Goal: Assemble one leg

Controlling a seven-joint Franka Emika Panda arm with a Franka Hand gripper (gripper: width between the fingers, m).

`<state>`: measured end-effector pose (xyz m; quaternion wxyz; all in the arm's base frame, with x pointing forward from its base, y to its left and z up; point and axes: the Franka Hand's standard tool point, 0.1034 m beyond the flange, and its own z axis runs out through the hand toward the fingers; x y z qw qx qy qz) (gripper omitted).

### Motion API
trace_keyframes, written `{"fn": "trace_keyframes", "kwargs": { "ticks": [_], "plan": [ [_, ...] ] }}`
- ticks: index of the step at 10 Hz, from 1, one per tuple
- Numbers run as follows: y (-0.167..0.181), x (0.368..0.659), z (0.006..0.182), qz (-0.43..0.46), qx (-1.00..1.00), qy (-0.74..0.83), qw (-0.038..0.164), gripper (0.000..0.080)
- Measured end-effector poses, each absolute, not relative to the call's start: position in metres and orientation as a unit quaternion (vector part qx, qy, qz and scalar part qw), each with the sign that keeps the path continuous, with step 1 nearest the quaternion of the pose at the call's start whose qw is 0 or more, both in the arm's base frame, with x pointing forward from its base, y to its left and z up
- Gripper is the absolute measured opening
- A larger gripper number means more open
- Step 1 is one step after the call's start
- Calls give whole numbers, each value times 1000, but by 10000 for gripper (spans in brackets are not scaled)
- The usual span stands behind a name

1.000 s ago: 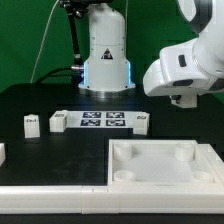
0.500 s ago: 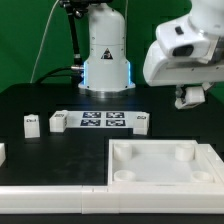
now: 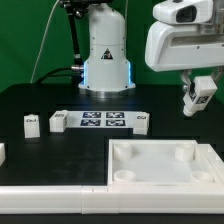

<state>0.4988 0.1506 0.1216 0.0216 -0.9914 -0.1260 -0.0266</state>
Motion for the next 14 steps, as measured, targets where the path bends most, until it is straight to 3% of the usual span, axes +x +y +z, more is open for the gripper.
{"fn": "trace_keyframes", "kwargs": {
  "ticks": [2,6,8,12,14],
  "plan": [
    [141,505,119,-57,-986,-157,22,290],
    [131,566,132,-79,-986,-139,37,290],
    [124,590,130,-75,-986,-141,46,290],
    [122,601,128,-111,-982,-148,44,290],
    [115,604,128,-205,-967,-145,36,290]
  ]
}}
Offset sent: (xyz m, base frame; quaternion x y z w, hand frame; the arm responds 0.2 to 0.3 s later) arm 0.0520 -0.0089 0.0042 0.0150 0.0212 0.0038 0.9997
